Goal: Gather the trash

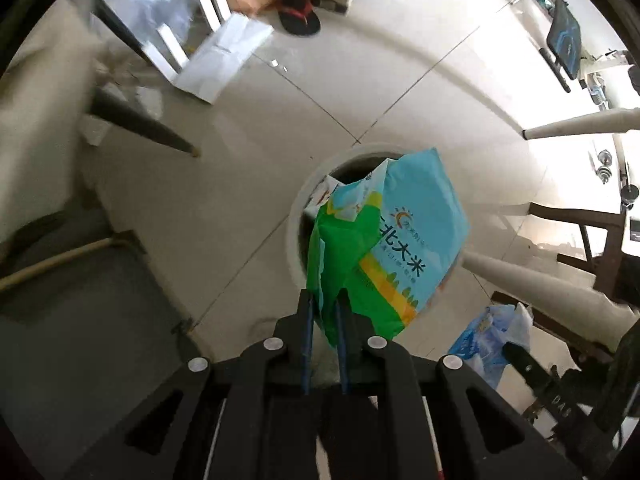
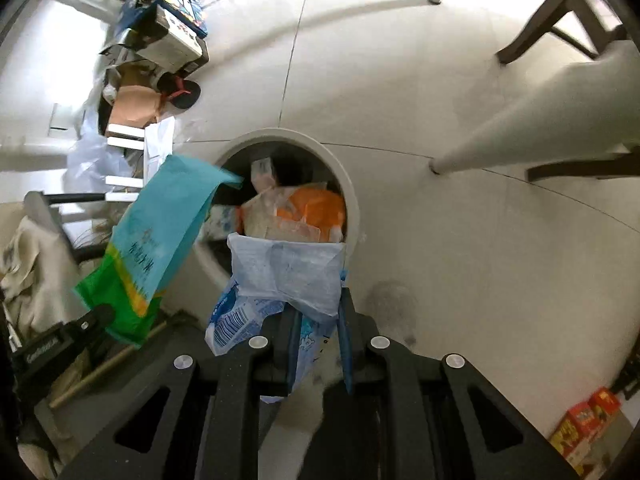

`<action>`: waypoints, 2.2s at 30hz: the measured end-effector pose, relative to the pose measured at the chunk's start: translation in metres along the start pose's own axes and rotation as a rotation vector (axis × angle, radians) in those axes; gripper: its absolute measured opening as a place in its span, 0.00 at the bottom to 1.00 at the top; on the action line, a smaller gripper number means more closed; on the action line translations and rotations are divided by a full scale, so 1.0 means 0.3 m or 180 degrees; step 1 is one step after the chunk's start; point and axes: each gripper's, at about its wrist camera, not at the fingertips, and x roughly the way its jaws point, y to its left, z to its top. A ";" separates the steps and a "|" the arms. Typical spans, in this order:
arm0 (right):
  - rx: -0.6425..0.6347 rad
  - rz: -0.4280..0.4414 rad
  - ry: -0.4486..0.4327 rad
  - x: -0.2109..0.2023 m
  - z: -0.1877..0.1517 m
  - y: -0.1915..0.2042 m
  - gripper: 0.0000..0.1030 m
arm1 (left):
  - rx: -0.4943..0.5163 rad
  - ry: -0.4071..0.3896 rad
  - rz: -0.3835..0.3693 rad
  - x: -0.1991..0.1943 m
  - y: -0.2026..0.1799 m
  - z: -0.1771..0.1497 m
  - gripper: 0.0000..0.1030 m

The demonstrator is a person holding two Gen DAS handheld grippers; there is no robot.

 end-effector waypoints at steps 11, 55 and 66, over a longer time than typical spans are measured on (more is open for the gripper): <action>0.0033 0.0277 0.0178 0.293 0.105 0.000 0.20 | 0.0105 0.0072 -0.0037 0.153 0.009 0.068 0.87; 0.0214 0.0376 -0.0187 -1.431 -0.513 0.260 0.96 | 0.2245 -0.0222 0.0026 -1.363 -0.227 -0.439 0.98; 0.0293 0.0682 -0.0511 -1.792 -0.694 0.304 0.96 | 0.2380 -0.0393 -0.0456 -1.707 -0.247 -0.547 0.98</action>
